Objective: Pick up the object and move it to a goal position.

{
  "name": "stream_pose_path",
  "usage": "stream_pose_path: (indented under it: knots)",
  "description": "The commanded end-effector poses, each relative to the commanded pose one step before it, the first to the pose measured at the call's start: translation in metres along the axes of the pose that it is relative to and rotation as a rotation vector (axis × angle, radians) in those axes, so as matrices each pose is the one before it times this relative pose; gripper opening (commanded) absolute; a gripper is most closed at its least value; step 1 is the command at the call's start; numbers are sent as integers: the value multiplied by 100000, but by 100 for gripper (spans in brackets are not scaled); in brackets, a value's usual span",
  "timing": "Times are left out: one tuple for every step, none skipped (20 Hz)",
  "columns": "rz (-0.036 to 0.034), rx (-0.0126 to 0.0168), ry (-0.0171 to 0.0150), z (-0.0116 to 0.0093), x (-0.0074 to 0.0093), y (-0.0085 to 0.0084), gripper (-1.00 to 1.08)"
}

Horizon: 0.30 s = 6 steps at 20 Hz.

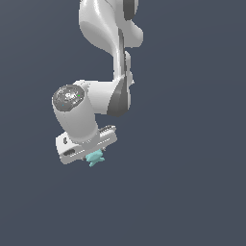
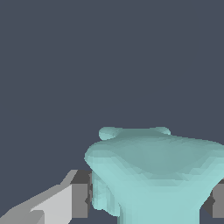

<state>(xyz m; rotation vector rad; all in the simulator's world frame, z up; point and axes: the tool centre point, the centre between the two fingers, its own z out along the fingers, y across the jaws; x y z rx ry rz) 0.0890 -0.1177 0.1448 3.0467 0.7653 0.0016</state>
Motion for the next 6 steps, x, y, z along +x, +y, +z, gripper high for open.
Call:
stream_pose_path:
  knots:
    - [-69, 82, -77, -552, 133, 396, -100]
    - [0, 0, 0, -119, 36, 98, -100]
    - [0, 0, 0, -77, 31, 69, -100]
    - [0, 0, 0, -36, 25, 41, -100]
    - [0, 0, 0, -2, 18, 16, -100]
    - [0, 0, 0, 7, 7, 2, -100]
